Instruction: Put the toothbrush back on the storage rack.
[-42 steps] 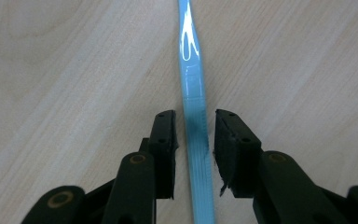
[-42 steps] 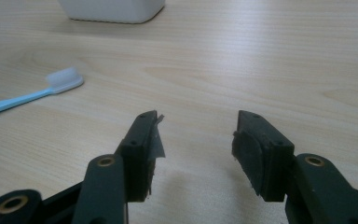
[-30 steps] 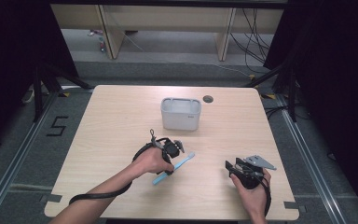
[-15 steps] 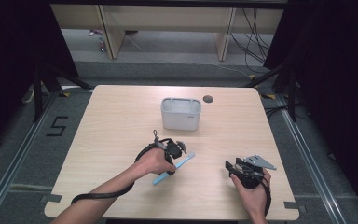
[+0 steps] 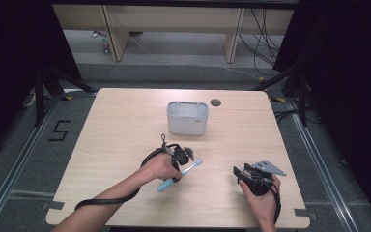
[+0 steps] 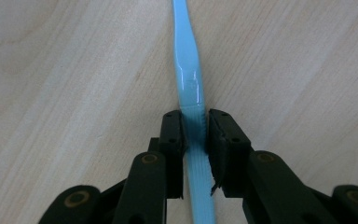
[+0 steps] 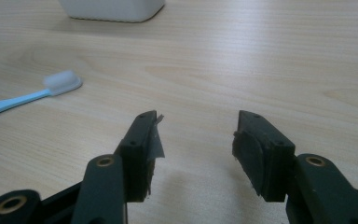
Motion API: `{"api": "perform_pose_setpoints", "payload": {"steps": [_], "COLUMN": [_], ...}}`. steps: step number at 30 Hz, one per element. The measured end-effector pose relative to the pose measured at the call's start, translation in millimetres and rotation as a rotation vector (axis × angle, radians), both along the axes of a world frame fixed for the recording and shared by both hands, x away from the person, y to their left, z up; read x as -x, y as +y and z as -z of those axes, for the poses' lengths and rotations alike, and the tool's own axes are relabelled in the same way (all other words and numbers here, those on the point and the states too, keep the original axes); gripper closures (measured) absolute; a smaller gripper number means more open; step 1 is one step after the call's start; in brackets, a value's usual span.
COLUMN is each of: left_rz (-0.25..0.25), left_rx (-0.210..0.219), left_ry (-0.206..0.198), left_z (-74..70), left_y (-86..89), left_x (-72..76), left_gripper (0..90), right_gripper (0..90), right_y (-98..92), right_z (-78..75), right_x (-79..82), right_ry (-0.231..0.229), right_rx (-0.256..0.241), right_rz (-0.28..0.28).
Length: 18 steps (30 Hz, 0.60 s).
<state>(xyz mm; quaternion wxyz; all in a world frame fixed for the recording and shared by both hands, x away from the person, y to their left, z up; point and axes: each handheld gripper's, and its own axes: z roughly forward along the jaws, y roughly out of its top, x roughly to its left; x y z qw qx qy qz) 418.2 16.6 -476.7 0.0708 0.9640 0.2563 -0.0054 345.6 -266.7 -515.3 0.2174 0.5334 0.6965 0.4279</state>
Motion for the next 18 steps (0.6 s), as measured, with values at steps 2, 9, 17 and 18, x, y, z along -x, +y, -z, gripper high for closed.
{"api": "perform_pose_setpoints", "payload": {"steps": [2, 9, 17, 18], "left_rz": [0.000, 0.042, 0.068, 0.068], "left_rx": [-0.009, -0.043, -0.013, -0.013], "left_ry": [0.003, -0.002, -0.046, -0.046], "left_z": [0.2, 0.0, -1.3, -1.3], "left_y": [-1.2, -2.9, 3.9, 3.9], "left_x": [-0.1, -1.0, 0.6, 0.6], "left_gripper": [76.9, 78.7, 78.9, 78.9], "right_gripper": [49.5, 49.3, 49.3, 49.3], "right_y": [0.0, -0.3, -0.1, -0.1], "right_z": [0.1, 0.2, -0.8, -0.8], "right_x": [-0.1, -0.3, 1.0, 1.0], "right_ry": [0.000, -0.002, -0.004, -0.004], "right_rx": [0.000, -0.007, 0.030, 0.030], "right_rz": [0.000, -0.002, 0.005, 0.005]}}
